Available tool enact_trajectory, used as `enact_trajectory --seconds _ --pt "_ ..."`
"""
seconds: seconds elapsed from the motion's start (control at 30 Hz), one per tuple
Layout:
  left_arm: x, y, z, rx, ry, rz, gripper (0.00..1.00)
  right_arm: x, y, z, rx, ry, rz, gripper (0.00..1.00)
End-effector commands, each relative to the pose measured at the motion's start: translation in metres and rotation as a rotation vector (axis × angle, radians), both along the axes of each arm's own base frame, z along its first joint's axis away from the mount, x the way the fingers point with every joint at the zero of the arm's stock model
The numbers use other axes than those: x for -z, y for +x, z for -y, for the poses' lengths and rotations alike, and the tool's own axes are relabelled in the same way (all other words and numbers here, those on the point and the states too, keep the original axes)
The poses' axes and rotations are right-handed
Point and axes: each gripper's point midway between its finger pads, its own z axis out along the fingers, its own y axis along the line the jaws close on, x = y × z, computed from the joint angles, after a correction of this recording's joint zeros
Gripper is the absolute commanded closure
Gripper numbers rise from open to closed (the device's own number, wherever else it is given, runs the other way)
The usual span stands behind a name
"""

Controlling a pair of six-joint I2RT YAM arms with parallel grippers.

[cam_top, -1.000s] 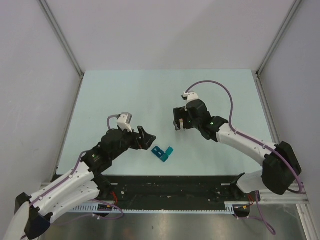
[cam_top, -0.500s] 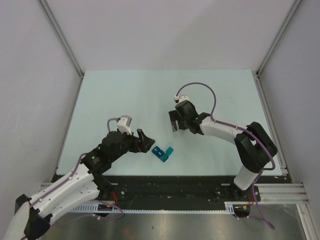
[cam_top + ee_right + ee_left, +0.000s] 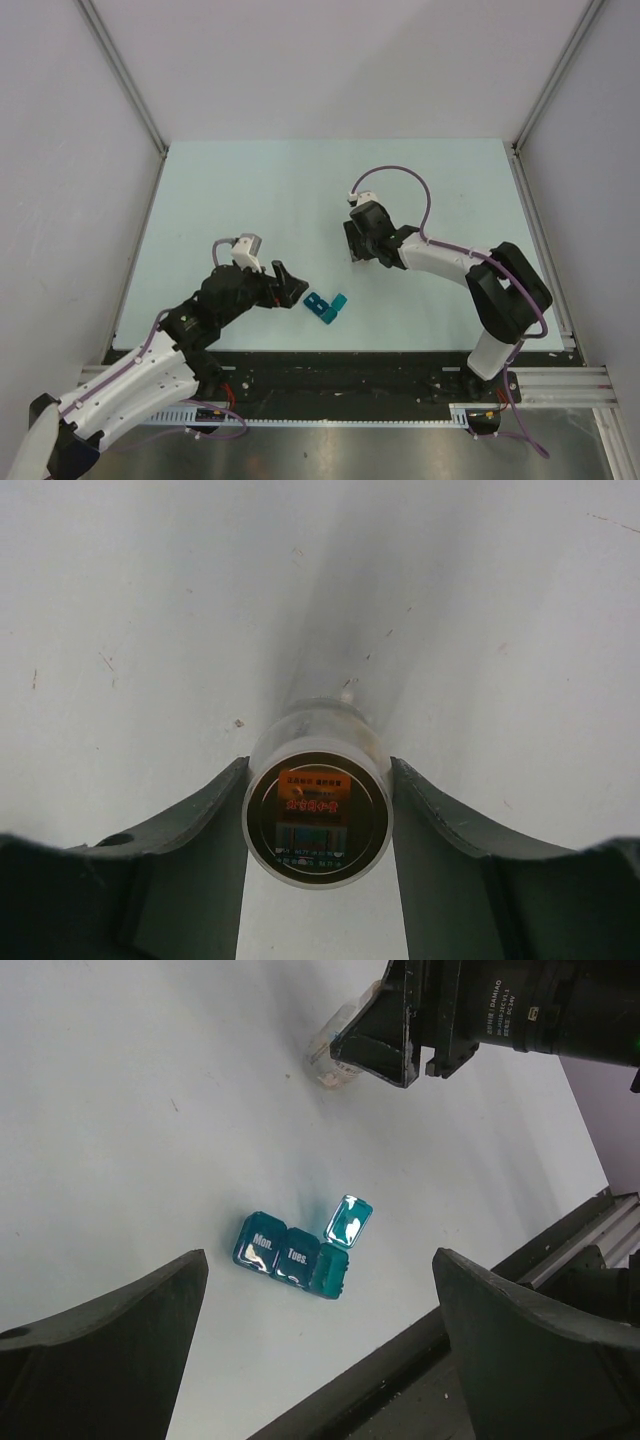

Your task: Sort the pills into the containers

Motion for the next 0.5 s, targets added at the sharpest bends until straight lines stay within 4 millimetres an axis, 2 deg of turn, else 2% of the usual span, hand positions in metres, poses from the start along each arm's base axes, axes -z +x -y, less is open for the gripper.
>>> enact_trajectory --seconds 0.0,0.03,0.07,0.1,0.27,0.3,0.33,0.4,0.47 --pt "-0.011 -0.003 0.003 0.025 -0.027 0.025 0.00 -0.047 0.008 -0.009 -0.028 0.074 0.083 0.88" --pt "-0.018 -0.003 0.003 0.038 -0.028 0.051 0.00 -0.052 0.002 -0.011 -0.053 0.088 0.071 0.90" --pt "-0.022 -0.005 0.005 0.060 -0.032 0.063 0.00 -0.072 -0.003 -0.013 -0.078 0.124 0.096 0.92" --pt "-0.027 -0.005 0.005 0.067 -0.031 0.080 0.00 -0.079 -0.009 -0.017 -0.117 0.147 0.090 0.92" --pt "-0.056 -0.011 0.015 0.172 -0.001 0.202 0.00 -0.135 -0.080 -0.053 -0.476 0.390 0.004 0.92" --pt "-0.065 -0.015 0.020 0.201 -0.002 0.237 0.00 -0.138 -0.092 -0.056 -0.516 0.415 -0.026 0.92" --pt "-0.067 -0.017 0.022 0.214 -0.002 0.248 0.00 -0.146 -0.114 -0.064 -0.616 0.462 -0.059 0.93" --pt "-0.080 -0.025 0.032 0.270 -0.028 0.283 0.00 -0.160 -0.139 -0.065 -0.701 0.489 -0.072 0.92" --pt "-0.088 -0.031 0.038 0.301 -0.047 0.308 0.00 -0.168 -0.156 -0.068 -0.731 0.491 -0.070 0.92"
